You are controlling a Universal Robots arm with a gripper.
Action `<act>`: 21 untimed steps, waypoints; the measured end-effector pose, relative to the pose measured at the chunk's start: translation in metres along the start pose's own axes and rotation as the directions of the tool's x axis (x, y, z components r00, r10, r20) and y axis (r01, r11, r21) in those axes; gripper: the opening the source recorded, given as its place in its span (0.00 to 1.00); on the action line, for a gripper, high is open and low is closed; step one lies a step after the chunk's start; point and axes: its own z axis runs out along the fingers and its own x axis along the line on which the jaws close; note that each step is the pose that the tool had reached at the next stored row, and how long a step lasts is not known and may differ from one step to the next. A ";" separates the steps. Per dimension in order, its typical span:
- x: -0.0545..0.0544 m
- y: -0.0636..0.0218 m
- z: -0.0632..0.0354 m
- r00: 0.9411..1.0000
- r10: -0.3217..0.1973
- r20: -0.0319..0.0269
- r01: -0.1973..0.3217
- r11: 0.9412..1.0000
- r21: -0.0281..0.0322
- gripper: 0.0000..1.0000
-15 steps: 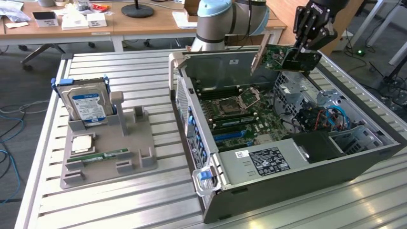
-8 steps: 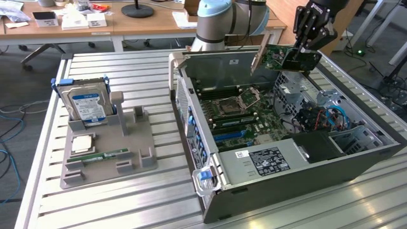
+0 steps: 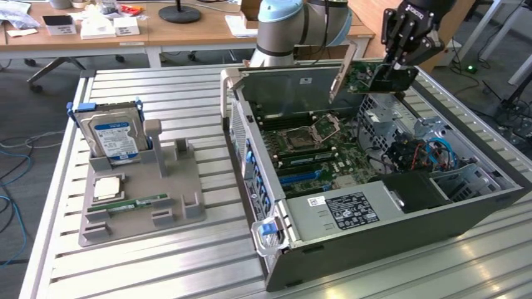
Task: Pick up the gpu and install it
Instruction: 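Insert the gpu into the slot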
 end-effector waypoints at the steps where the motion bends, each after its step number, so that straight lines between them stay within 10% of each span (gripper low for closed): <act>1: 0.000 0.0000 0.0000 1.000 -0.009 0.000 0.009 1.000 0.000 0.26; 21: 0.001 0.0064 0.0155 0.996 -0.086 -0.003 0.086 0.996 0.004 0.26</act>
